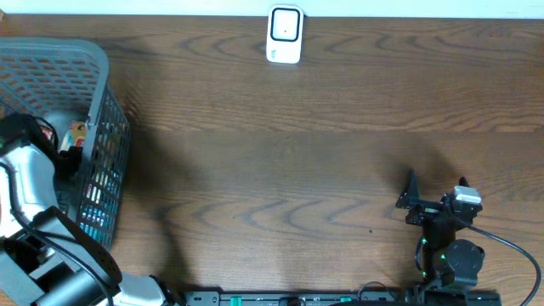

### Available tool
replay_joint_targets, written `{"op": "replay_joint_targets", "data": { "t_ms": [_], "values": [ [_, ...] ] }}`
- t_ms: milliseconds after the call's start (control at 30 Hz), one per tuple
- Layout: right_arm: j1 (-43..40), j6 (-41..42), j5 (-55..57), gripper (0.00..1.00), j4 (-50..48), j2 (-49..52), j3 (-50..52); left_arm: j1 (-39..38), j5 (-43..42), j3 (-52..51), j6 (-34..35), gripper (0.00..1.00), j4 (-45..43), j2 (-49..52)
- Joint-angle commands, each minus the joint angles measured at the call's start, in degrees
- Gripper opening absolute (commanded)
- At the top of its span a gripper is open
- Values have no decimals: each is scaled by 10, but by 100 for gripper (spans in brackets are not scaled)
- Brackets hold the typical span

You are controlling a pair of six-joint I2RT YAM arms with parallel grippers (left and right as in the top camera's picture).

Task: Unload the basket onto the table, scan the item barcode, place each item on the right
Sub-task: 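Reach the left gripper into the basket and grasp the wet-wipes pack, then lift the wet-wipes pack out and place it on the table center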

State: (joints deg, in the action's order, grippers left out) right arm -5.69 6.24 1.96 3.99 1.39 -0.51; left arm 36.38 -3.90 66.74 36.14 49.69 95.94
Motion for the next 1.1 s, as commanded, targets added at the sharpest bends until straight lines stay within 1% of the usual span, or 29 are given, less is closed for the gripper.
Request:
{"op": "replay_joint_targets", "data": {
  "t_ms": [0, 100, 167, 200, 233, 300, 433, 500, 533, 567, 700, 800, 867, 933, 967, 1033, 1067],
  "values": [
    [1, -7, 3, 99, 1, -2, 2, 3, -4, -45, -3, 98, -57, -2],
    [1, -7, 3, 99, 1, -2, 2, 3, -4, -70, -3, 97, -88, -2],
    [1, -7, 3, 99, 1, -2, 2, 3, -4, -75, -3, 40, -88, -2],
    [1, -8, 3, 99, 1, -2, 2, 3, -4, -75, -3, 21, -88, -2],
    [1, -7, 3, 99, 1, -2, 2, 3, -4, -75, -3, 8, -89, -4],
    [1, -8, 3, 99, 1, -2, 2, 3, -4, -74, -3, 8, -89, -12],
    [1, -7, 3, 99, 1, -2, 2, 3, -6, -56, -5, 7, -80, -71],
    [1, -8, 3, 99, 1, -2, 2, 3, -7, -38, -5, 7, -80, -160],
    [1, -8, 3, 99, 1, -2, 2, 3, -7, -34, -5, 7, -81, -185],
    [1, -7, 3, 99, 1, -2, 2, 3, -7, -27, -5, 7, -84, -238],
    [1, -7, 3, 99, 1, -2, 2, 3, -7, -24, -3, 7, -109, -356],
    [1, -7, 3, 99, 1, -2, 2, 3, -11, -24, 28, 7, -119, -437],
    [1, -7, 3, 99, 1, -2, 2, 3, -65, -24, 52, 7, -122, -473],
    [1, -7, 3, 99, 1, -2, 2, 3, -118, -24, 56, 7, -134, -486],
    [1, -7, 3, 99, 1, -2, 2, 3, -205, -24, 58, 8, -169, -493],
    [1, -7, 3, 99, 0, -2, 2, 2, -306, -24, 63, 7, -216, -494],
    [1, -7, 3, 99, 1, -2, 2, -5, -381, -25, 71, 7, -251, -493]
  ]
}}
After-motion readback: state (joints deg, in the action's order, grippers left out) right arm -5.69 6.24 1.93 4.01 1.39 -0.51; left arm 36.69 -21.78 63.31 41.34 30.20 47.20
